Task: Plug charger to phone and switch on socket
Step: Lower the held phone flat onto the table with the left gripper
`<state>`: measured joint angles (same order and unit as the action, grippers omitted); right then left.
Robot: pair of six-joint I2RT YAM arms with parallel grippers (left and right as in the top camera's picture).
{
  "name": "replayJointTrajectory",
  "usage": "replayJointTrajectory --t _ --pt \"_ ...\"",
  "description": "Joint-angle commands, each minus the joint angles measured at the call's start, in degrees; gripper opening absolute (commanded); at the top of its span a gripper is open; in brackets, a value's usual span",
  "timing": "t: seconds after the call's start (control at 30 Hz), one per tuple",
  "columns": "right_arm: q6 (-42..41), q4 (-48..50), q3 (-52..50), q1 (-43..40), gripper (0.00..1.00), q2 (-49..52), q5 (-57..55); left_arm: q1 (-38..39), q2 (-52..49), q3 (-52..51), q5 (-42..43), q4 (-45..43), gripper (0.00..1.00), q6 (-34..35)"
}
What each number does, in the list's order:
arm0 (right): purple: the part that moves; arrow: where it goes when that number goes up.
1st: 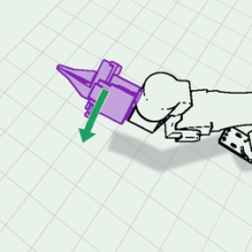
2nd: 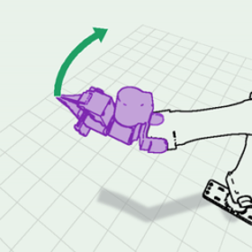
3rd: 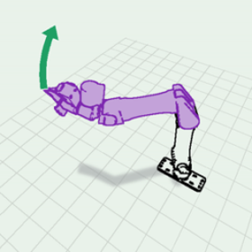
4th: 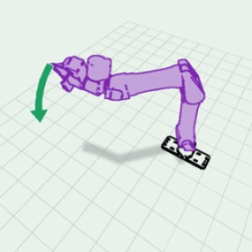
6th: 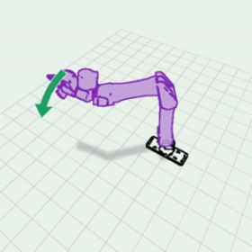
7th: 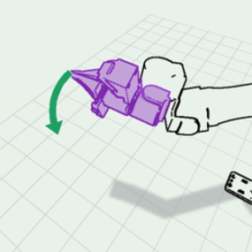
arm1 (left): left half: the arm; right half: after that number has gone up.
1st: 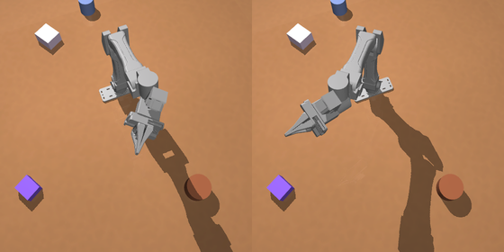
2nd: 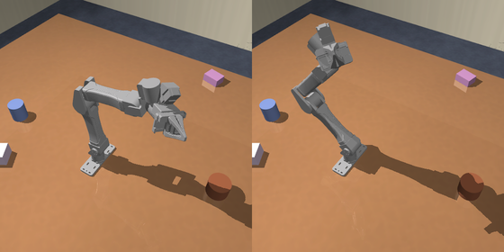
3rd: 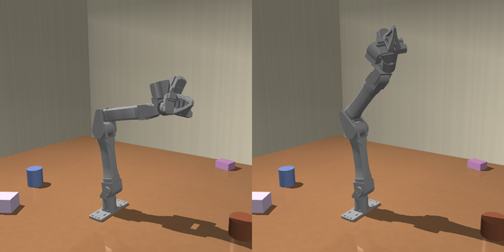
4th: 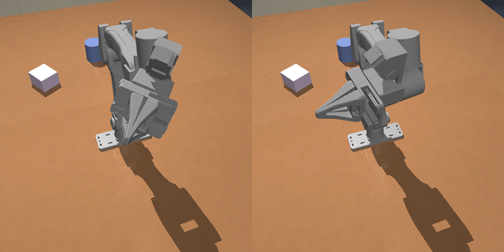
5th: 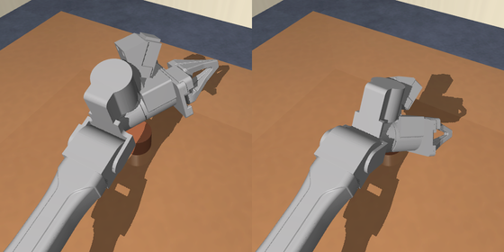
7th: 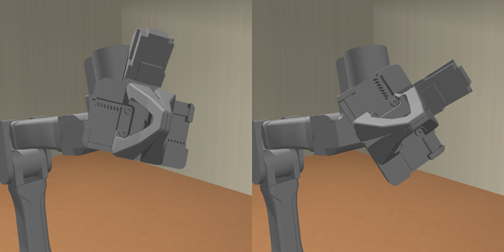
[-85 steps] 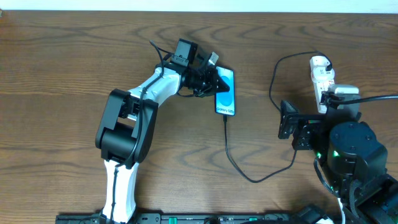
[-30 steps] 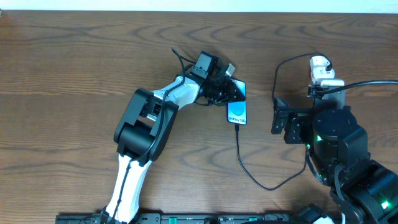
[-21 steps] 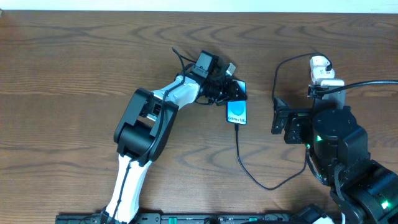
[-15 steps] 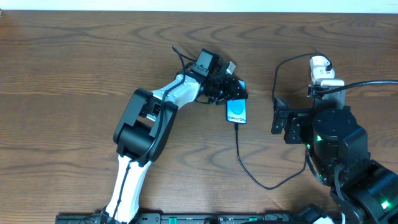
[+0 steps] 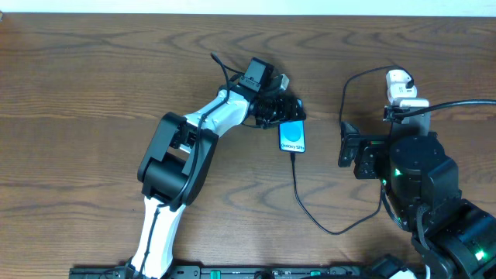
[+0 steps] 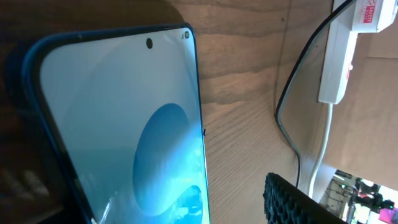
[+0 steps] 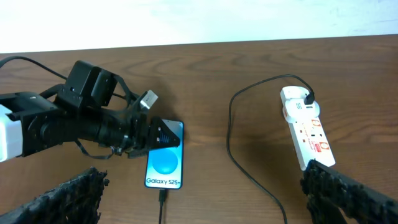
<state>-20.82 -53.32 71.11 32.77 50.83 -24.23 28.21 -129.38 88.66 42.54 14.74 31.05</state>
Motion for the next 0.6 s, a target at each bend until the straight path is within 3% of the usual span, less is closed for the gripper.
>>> replayJointTrajectory --t 0.0,0.57 --pt "-0.42 -0.04 0.44 -0.33 0.99 -0.17 -0.7 -0.35 -1.68 -1.07 -7.72 2.01 0.67 -2.54" --pt "-0.42 -0.22 0.44 -0.33 0.99 -0.17 -0.68 -0.35 -1.68 -1.11 -11.8 6.21 0.67 -2.93"
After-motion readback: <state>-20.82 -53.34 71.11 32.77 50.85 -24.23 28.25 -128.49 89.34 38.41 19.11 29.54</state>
